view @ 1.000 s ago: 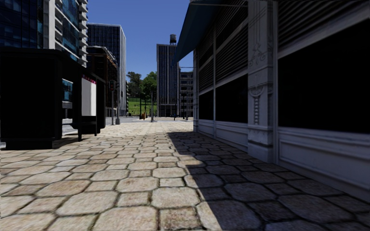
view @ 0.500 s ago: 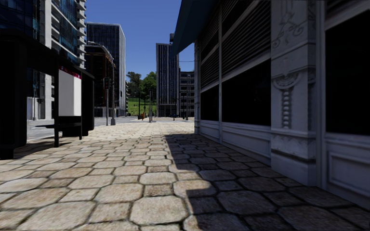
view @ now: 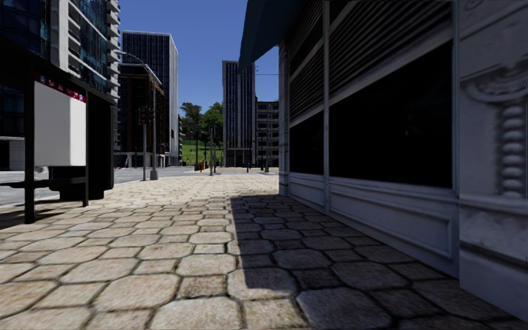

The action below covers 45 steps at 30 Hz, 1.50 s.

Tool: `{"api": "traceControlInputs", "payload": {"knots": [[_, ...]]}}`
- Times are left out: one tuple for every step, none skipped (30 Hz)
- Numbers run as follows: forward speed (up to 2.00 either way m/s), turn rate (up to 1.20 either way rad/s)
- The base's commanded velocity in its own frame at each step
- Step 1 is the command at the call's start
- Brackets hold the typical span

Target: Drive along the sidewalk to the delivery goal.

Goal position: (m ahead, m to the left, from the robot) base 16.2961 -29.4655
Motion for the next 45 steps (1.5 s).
{"api": "traceControlInputs", "payload": {"knots": [[2.00, 0.00], [2.00, 0.00], [2.00, 0.00], [2.00, 0.00], [2.00, 0.00], [2.00, 0.00], [2.00, 0.00], [2.00, 0.00], [2.00, 0.00], [2.00, 0.00], [2.00, 0.00], [2.00, 0.00], [2.00, 0.00], [2.00, 0.00], [2.00, 0.00], [2.00, 0.00], [2.00, 0.00], [2.00, 0.00], [2.00, 0.00], [2.00, 0.00], [2.00, 0.00], [2.00, 0.02], [2.00, 0.04], [2.00, 0.04], [2.00, 0.06], [2.00, 0.08], [2.00, 0.08], [2.00, 0.09], [2.00, 0.11], [2.00, 0.12], [2.00, 0.12], [2.00, 0.12], [2.00, 0.12], [2.00, 0.12], [2.00, 0.12], [2.00, 0.12], [2.00, 0.12], [2.00, 0.12], [2.00, 0.12], [2.00, 0.14], [2.00, 0.17], [2.00, 0.17], [2.00, 0.19], [2.00, 0.23], [2.00, 0.25]]}}
